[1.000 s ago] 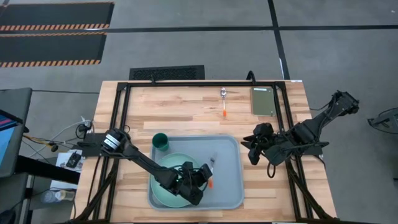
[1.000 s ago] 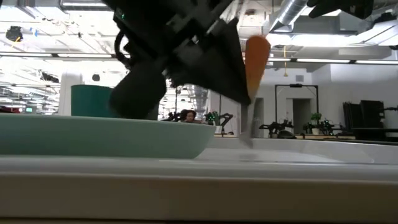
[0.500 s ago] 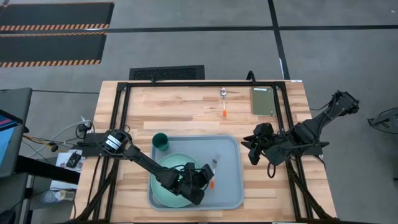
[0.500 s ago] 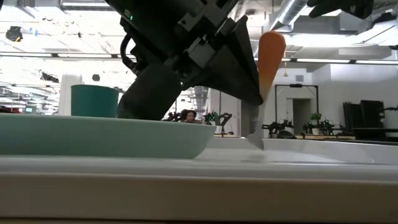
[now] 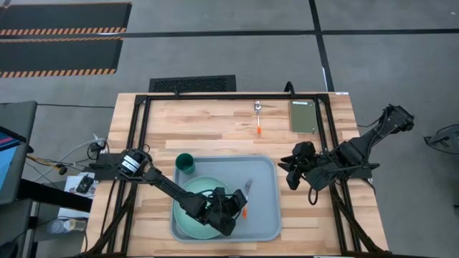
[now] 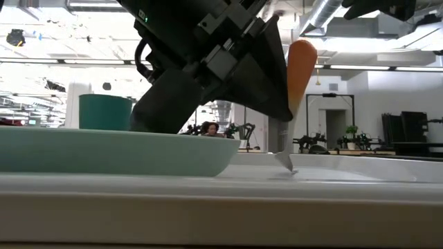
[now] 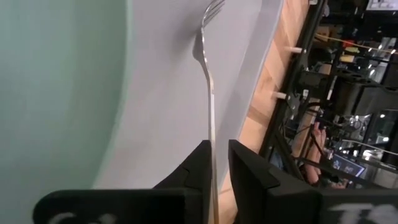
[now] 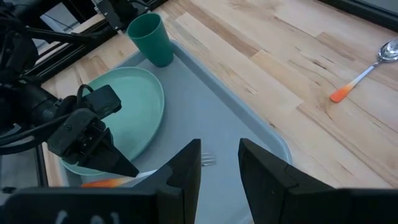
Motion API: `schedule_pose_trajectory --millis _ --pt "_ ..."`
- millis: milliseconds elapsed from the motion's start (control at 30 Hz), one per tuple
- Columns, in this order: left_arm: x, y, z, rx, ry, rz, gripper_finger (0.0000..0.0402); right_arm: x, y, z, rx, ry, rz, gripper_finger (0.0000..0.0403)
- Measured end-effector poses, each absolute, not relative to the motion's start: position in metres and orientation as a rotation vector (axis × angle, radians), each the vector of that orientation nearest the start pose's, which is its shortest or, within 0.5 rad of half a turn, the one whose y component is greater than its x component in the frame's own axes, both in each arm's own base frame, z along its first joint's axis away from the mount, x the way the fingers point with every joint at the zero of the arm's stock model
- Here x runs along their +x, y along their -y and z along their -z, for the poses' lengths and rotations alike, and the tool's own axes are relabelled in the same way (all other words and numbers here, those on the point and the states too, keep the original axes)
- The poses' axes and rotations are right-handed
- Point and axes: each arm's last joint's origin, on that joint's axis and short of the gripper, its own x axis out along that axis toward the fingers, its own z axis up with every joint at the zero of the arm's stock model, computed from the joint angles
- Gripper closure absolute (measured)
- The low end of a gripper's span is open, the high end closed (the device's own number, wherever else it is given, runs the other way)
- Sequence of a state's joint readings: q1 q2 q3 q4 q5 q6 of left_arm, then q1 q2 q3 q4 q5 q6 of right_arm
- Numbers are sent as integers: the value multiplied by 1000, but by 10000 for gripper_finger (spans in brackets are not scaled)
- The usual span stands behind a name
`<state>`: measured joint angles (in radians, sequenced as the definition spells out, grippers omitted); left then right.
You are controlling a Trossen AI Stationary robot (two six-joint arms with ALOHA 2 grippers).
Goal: Pick and place plate/cup/fork/spoon on tray
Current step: Put the orange fork to the right side of the blue plate on the blue serving tray, then put the orange spoon to the right side of the blue plate on the blue serving tray
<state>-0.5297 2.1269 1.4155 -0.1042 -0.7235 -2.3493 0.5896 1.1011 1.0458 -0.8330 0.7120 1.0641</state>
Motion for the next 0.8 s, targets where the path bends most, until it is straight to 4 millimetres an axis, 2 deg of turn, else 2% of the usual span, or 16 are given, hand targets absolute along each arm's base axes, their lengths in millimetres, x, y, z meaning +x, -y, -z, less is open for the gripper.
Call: schedule_pose_trajectory --millis 567,800 --pt "395 210 -149 -1780 -136 -758 293 181 -98 -316 481 -550 456 269" --pt "396 208 -149 -1753 -171 -754 283 181 -98 -315 481 -551 456 269"
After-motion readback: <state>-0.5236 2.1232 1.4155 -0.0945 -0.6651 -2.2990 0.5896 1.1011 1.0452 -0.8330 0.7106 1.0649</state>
